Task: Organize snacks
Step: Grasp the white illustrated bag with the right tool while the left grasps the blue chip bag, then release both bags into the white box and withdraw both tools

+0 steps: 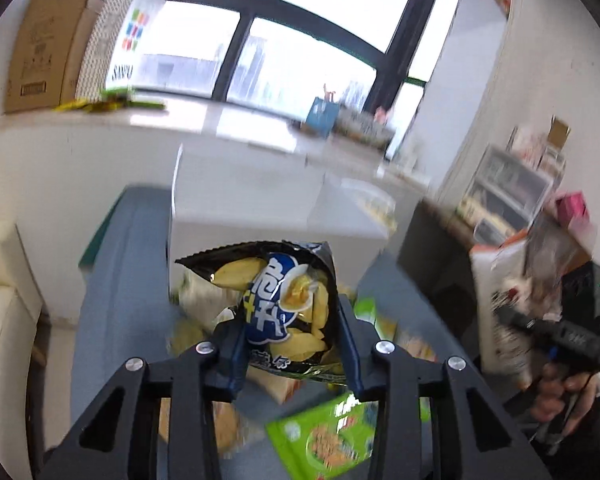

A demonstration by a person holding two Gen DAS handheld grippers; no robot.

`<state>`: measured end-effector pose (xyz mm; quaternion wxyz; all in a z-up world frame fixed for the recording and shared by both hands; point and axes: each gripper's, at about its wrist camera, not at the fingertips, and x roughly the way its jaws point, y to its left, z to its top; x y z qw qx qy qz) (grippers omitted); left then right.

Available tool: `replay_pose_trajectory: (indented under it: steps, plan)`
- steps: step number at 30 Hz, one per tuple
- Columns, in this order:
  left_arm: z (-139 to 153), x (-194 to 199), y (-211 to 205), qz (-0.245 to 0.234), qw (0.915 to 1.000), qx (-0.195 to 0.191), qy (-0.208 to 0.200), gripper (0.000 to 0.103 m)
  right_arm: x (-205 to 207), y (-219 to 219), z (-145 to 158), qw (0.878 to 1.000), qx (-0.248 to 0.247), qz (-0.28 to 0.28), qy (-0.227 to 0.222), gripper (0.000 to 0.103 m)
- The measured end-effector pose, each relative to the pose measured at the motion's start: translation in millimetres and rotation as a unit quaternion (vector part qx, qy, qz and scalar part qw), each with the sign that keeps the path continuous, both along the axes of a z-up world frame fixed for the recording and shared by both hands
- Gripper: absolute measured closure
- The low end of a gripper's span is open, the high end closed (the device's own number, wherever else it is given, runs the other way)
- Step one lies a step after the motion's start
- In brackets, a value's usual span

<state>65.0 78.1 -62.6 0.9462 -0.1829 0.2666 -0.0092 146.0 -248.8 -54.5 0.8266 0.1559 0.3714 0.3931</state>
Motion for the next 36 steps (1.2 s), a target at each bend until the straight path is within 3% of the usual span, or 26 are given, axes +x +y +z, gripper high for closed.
replay_pose_trajectory:
  steps: [4, 9, 15, 19, 21, 22, 24, 27, 33, 36]
  plan:
    - [31, 35, 22, -0.003, 0.9997, 0.000, -0.025, 0.061, 28, 36, 25, 1.000, -0.009, 0.008, -0.028, 0.062]
    - [55, 102, 38, -0.007, 0.9985, 0.052, -0.014, 0.061, 86, 103, 58, 0.997, -0.052, -0.010, -0.056, 0.062]
    - [41, 171, 64, 0.012, 0.9966, 0.072, 0.039, 0.061, 166, 180, 49, 0.988, -0.142, -0.042, -0.042, 0.062]
    - [26, 195, 72, 0.020, 0.9930, 0.097, 0.065, 0.057, 201, 203, 29, 0.986, -0.161, -0.051, -0.016, 0.060]
    - [17, 207, 77, 0.020, 0.9891, 0.099, 0.108, 0.029, 214, 208, 21, 0.985, -0.162, -0.055, 0.007, 0.028]
    - [14, 210, 79, 0.029, 0.9866, 0.102, 0.124, 0.002, 217, 208, 19, 0.986, -0.157, -0.059, 0.013, 0.000]
    - [16, 205, 82, 0.042, 0.9872, 0.106, 0.112, 0.000, 216, 201, 24, 0.986, -0.140, -0.087, -0.002, 0.000]
    - [17, 197, 85, 0.040, 0.9890, 0.093, 0.108, 0.000, 211, 192, 30, 0.990, -0.116, -0.075, -0.022, 0.000]
    - [38, 170, 77, 0.038, 0.9916, 0.101, 0.072, 0.000, 184, 179, 49, 0.990, -0.101, -0.057, -0.074, 0.000]
    - [51, 150, 63, 0.031, 0.9903, 0.125, 0.051, 0.000, 171, 168, 58, 0.991, -0.089, -0.052, -0.091, 0.000]
